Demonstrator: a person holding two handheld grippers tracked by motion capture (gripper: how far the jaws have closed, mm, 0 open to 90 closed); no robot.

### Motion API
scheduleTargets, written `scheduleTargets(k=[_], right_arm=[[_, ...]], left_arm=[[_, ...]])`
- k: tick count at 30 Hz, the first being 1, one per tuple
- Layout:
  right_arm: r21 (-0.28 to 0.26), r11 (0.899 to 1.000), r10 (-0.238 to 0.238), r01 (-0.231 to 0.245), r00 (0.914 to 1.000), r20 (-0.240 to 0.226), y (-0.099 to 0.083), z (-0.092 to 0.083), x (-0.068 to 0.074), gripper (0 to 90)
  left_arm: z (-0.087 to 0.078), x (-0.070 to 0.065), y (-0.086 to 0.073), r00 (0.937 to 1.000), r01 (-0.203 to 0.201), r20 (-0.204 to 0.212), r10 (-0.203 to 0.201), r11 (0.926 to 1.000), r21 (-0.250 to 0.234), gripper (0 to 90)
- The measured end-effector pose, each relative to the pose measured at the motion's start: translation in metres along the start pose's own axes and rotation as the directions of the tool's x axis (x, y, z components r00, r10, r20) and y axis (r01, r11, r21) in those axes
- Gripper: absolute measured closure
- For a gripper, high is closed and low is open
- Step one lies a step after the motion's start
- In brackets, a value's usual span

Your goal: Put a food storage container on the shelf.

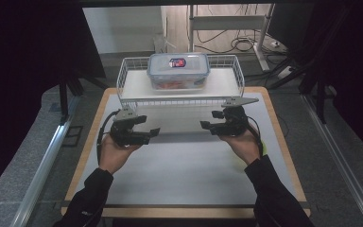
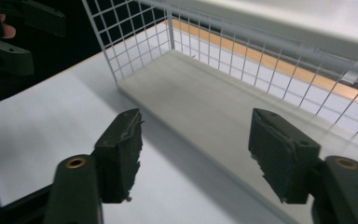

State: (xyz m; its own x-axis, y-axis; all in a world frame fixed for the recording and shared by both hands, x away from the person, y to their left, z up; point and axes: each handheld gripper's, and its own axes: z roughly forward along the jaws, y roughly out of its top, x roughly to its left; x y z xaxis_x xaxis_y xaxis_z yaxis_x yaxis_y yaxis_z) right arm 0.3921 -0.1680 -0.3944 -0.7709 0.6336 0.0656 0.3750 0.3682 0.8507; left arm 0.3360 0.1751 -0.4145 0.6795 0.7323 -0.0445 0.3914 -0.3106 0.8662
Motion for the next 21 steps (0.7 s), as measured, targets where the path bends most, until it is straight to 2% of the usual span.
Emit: scheduleTargets(k=[6,13,19,21], right_arm=[[-0.005,1.0,-0.008,0.008,0.9999,0.008,-0.019,-0.001,0.007,22.9],[0.023,1.0,-0.02,0.019,0.9997,0.016,-0.044,0.001,0.015,13.8],[0.027,0.999,-0.023,0.023,0.9995,0.023,-0.064,-0.001,0.025,10.8],[0.037,0.999,-0.027,0.026,0.9993,0.025,-0.07,-0.001,0.027,10.6]], left_arm=[[-0.003,-0.01,-0.022,0.9999,-0.008,-0.011,0.008,0.9998,0.017,17.0],[-0.006,-0.02,-0.05,0.9999,0.011,-0.013,-0.011,0.9998,0.016,6.8],[-0.007,-0.031,-0.067,0.9995,-0.011,-0.03,0.012,0.9995,0.029,2.9],[-0.005,-0.034,-0.073,0.9989,-0.029,-0.036,0.031,0.9988,0.039,2.1]])
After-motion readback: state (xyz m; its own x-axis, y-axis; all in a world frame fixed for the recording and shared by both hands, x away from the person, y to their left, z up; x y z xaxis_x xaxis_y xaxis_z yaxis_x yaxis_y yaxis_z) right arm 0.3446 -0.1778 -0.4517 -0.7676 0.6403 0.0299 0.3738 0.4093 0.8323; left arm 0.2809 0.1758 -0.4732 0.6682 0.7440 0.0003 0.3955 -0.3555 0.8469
